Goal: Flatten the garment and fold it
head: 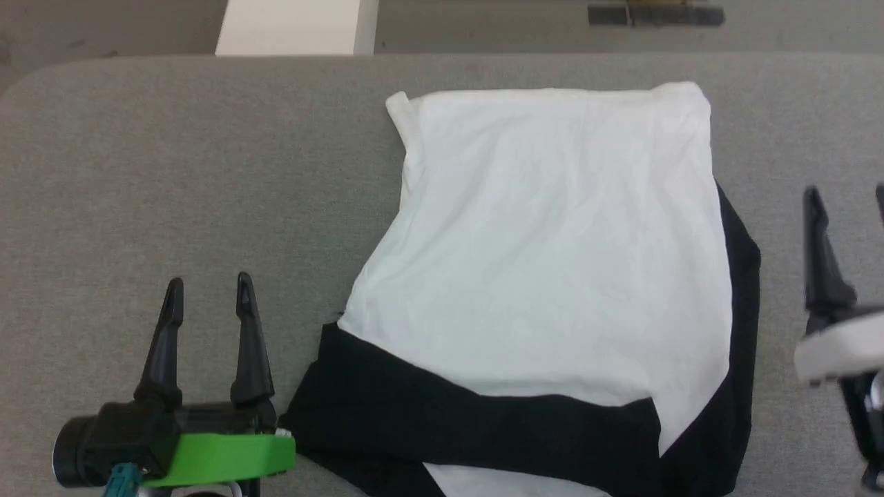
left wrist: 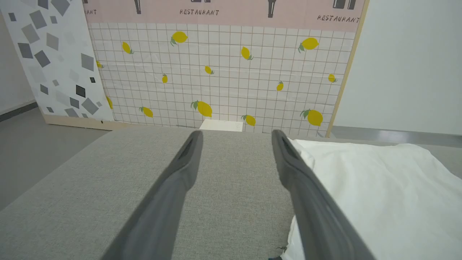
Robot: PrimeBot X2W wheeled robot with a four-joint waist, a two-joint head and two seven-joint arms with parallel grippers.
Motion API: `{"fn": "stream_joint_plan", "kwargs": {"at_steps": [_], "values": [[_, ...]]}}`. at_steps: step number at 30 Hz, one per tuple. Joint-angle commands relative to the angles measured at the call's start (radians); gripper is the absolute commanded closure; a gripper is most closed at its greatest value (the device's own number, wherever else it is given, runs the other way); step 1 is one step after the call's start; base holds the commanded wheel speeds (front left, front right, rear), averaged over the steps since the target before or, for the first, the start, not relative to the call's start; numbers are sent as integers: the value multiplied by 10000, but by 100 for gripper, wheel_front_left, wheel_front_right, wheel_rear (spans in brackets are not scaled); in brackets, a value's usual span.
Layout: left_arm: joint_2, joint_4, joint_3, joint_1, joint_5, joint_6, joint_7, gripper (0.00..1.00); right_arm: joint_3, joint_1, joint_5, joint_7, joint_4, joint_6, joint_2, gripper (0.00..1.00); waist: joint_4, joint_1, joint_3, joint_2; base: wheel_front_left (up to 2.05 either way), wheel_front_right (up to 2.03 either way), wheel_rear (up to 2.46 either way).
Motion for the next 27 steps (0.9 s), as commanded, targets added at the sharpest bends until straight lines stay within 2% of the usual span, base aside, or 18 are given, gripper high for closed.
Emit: {"fn": "stream_joint_plan", "kwargs": {"at_steps": [1, 7, 12, 18, 27], "values": [[-109, 29, 92, -294, 154, -100, -44, 0, 126, -526, -23, 325, -92, -13, -240, 0, -155, 0, 771, 0, 0, 0, 0], [-452, 177, 227, -818, 334, -433, -44, 0, -201, -2421, 743, 1981, 585, -13, -1101, 0, -200, 0, 1679, 0, 0, 0, 0], [-674, 374, 268, -1145, 469, -694, -45, 0, -194, -3123, 1254, 3251, 1439, -13, -1762, 0, -125, 0, 2197, 0, 0, 0, 0], [-913, 552, 368, -1355, 545, -965, -45, 0, -176, -2905, 1559, 4295, 2058, -13, -1952, 0, 31, 0, 2458, 0, 0, 0, 0], [-1087, 645, 630, -1298, 666, -1214, -45, 0, -64, -2206, 1685, 4869, 1994, -13, -1927, 0, 54, 0, 2614, 0, 0, 0, 0]]}}
